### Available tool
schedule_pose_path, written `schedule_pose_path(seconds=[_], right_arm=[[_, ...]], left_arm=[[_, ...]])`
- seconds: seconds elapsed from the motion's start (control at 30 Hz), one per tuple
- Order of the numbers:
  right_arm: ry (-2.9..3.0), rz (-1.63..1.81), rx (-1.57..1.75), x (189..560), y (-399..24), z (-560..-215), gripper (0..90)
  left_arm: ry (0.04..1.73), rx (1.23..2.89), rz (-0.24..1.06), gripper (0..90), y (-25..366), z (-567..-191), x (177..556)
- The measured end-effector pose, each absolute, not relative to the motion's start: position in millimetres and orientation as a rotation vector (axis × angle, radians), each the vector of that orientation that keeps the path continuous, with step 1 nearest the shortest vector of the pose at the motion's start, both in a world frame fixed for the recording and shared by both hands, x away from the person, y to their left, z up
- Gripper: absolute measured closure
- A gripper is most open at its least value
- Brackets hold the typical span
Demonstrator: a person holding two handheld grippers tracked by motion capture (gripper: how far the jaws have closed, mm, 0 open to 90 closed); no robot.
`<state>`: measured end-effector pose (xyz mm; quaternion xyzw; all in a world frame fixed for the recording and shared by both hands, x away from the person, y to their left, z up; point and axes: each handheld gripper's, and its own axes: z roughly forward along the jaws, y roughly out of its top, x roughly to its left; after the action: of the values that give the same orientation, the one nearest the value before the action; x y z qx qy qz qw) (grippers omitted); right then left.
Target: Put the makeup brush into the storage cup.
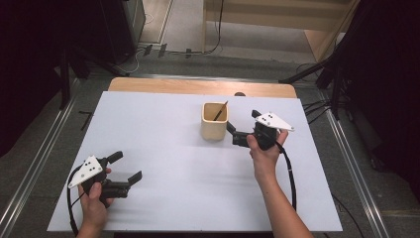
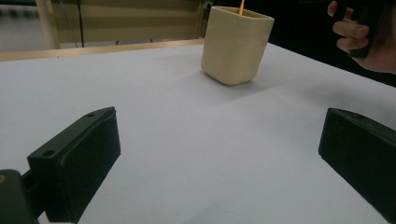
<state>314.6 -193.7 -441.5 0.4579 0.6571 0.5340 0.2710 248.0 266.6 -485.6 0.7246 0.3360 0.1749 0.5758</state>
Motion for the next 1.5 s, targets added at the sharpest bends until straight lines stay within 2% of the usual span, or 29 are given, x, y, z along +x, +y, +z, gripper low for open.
schedule_pose_path(seconds=[0.3, 0.9, 1.5], right_arm=[[1.77, 1.412, 1.242, 290, -220, -456, 0.0], [1.802, 1.38, 1.223, 256, -235, -472, 0.0], [1.764, 1.37, 1.308, 221, -267, -495, 0.0]], left_arm=[[0.795, 1.686, 0.413, 0.0, 270, -486, 248], [0.792, 1.685, 0.413, 0.0, 269, -485, 247], [0.775, 1.692, 0.409, 0.0, 264, -483, 244]])
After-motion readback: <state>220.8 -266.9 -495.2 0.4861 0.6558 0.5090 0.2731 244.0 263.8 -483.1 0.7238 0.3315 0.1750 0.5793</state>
